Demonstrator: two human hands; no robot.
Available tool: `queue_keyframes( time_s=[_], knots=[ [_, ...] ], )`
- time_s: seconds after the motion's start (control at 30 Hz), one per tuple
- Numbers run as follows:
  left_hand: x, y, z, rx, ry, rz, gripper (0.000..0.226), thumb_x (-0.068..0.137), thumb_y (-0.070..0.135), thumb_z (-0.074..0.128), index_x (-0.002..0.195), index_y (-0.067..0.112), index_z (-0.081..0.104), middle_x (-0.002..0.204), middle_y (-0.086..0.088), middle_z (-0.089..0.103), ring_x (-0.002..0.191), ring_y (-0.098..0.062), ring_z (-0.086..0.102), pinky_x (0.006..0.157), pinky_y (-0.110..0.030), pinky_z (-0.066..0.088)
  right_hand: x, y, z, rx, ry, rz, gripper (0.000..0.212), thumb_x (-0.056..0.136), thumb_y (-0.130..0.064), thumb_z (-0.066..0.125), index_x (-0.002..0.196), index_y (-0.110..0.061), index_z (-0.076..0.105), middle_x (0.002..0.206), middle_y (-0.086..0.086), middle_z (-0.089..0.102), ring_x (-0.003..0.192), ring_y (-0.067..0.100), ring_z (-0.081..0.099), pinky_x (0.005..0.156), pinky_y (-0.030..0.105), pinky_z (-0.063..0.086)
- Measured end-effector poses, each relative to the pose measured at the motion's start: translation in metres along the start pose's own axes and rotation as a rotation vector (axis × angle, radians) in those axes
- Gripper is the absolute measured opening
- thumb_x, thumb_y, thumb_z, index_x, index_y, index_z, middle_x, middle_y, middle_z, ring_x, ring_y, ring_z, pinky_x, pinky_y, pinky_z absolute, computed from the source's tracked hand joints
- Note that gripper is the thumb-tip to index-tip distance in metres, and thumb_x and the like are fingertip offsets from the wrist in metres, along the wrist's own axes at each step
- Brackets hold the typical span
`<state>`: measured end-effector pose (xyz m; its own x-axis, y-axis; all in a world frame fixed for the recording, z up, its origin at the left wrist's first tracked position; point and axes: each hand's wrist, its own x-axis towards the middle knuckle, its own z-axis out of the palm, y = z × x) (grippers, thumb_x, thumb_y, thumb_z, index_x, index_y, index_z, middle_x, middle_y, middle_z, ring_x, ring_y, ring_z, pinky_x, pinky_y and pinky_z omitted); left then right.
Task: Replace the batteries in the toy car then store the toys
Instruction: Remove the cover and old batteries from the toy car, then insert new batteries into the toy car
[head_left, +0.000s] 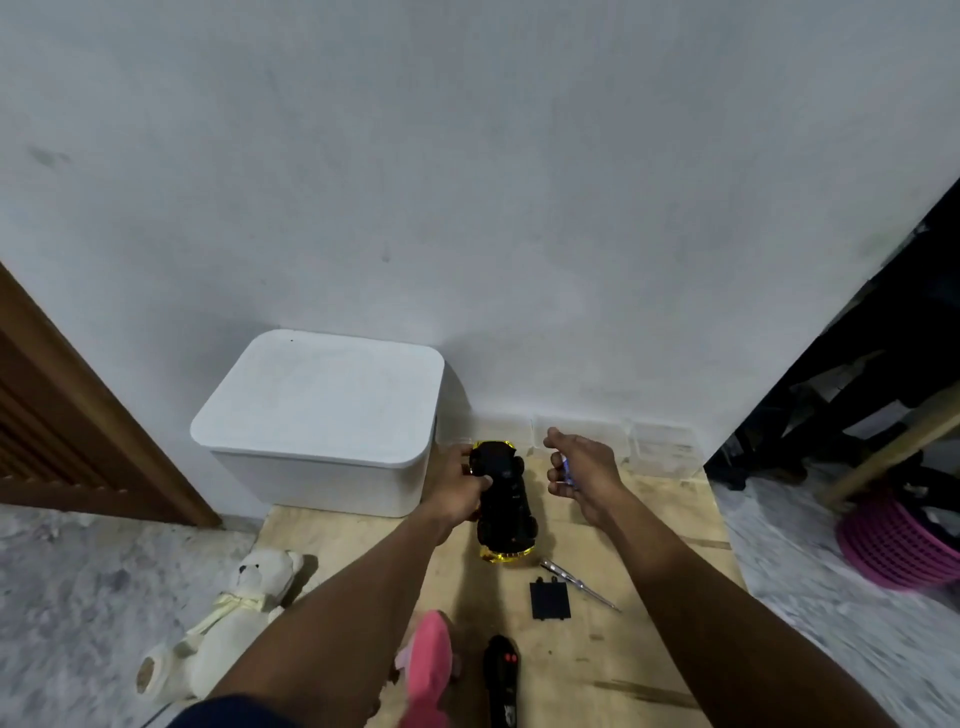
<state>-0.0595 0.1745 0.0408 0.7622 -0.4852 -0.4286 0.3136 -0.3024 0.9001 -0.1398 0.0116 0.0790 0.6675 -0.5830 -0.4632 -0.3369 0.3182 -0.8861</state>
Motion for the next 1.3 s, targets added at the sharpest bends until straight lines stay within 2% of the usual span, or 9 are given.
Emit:
queue_keyframes(
  time_s=[0.1, 0.2, 0.37, 0.5, 0.7, 0.97, 1.1, 1.23, 1.3],
  knots=[
    [0.006, -0.014, 0.003, 0.001, 0.052, 0.004, 0.046, 0.092, -0.009, 0.051, 0.126, 0.022, 0.051, 0.117, -0.005, 0.060, 0.106, -0.024, 0.059, 0.095, -0.052, 0.054, 0.007, 0.008, -0.004, -0.093, -0.028, -0.012, 0.019, 0.095, -0.022, 0.067, 0.100, -0.004, 0.069, 0.076, 0.011, 0.064, 0.051, 0.020, 0.059, 0.050, 0.029, 0.053],
    [0.015, -0.035, 0.004, 0.049, 0.039, -0.013, 0.060, 0.094, -0.004, 0.053, 0.146, 0.026, 0.045, 0.130, -0.010, 0.056, 0.118, -0.028, 0.055, 0.100, -0.053, 0.051, 0.012, 0.018, -0.009, -0.241, -0.035, -0.045, 0.015, 0.097, -0.020, 0.063, 0.098, -0.007, 0.071, 0.080, 0.012, 0.068, 0.049, 0.018, 0.058, 0.044, 0.024, 0.045],
    [0.027, -0.067, 0.011, 0.151, 0.038, -0.061, 0.063, 0.092, 0.000, 0.057, 0.144, 0.032, 0.048, 0.134, -0.012, 0.057, 0.117, -0.027, 0.058, 0.100, -0.046, 0.052, 0.027, 0.042, -0.017, -0.379, -0.062, -0.081, 0.015, 0.097, -0.021, 0.063, 0.096, -0.008, 0.071, 0.076, 0.009, 0.067, 0.045, 0.013, 0.053, 0.040, 0.020, 0.036],
    [0.034, -0.088, 0.017, 0.225, 0.058, -0.091, 0.063, 0.090, 0.000, 0.057, 0.145, 0.031, 0.048, 0.129, -0.012, 0.064, 0.113, -0.027, 0.062, 0.103, -0.043, 0.050, 0.038, 0.059, -0.023, -0.402, -0.057, -0.056, 0.018, 0.097, -0.022, 0.063, 0.097, -0.006, 0.071, 0.075, 0.009, 0.067, 0.044, 0.012, 0.052, 0.040, 0.019, 0.033],
    [0.041, -0.095, 0.020, 0.347, 0.063, -0.074, 0.059, 0.093, 0.004, 0.057, 0.146, 0.028, 0.047, 0.128, -0.011, 0.065, 0.120, -0.027, 0.058, 0.110, -0.039, 0.043, 0.048, 0.071, -0.029, -0.412, -0.033, -0.035, 0.017, 0.096, -0.021, 0.064, 0.096, -0.005, 0.071, 0.074, 0.011, 0.067, 0.041, 0.012, 0.049, 0.038, 0.019, 0.031],
    [0.040, -0.078, 0.011, 0.333, 0.060, -0.079, 0.055, 0.091, 0.016, 0.063, 0.143, 0.030, 0.051, 0.119, -0.006, 0.067, 0.113, -0.024, 0.060, 0.104, -0.036, 0.047, 0.037, 0.063, -0.034, -0.429, 0.000, -0.054, 0.017, 0.094, -0.022, 0.067, 0.094, -0.006, 0.072, 0.072, 0.011, 0.067, 0.043, 0.014, 0.050, 0.039, 0.019, 0.030],
    [0.041, -0.057, 0.012, 0.323, 0.028, -0.028, 0.052, 0.094, 0.016, 0.061, 0.144, 0.028, 0.047, 0.132, -0.007, 0.058, 0.119, -0.024, 0.056, 0.104, -0.036, 0.047, 0.022, 0.050, -0.042, -0.407, 0.056, -0.052, 0.019, 0.092, -0.024, 0.069, 0.090, -0.005, 0.073, 0.065, 0.009, 0.061, 0.041, 0.014, 0.047, 0.039, 0.018, 0.029],
    [0.044, -0.032, 0.021, 0.325, -0.035, 0.030, 0.052, 0.092, 0.024, 0.064, 0.141, 0.032, 0.047, 0.134, -0.006, 0.055, 0.116, -0.024, 0.057, 0.103, -0.040, 0.049, 0.009, 0.040, -0.056, -0.392, 0.152, -0.083, 0.025, 0.086, -0.025, 0.077, 0.075, -0.003, 0.073, 0.053, 0.006, 0.053, 0.036, 0.017, 0.043, 0.039, 0.020, 0.030],
    [0.046, -0.018, 0.029, 0.371, -0.061, 0.084, 0.053, 0.092, 0.019, 0.062, 0.142, 0.030, 0.047, 0.132, -0.006, 0.055, 0.116, -0.025, 0.057, 0.101, -0.039, 0.050, 0.003, 0.036, -0.064, -0.407, 0.194, -0.111, 0.028, 0.084, -0.026, 0.079, 0.066, -0.006, 0.071, 0.048, 0.006, 0.052, 0.035, 0.018, 0.045, 0.038, 0.020, 0.033]
  ],
)
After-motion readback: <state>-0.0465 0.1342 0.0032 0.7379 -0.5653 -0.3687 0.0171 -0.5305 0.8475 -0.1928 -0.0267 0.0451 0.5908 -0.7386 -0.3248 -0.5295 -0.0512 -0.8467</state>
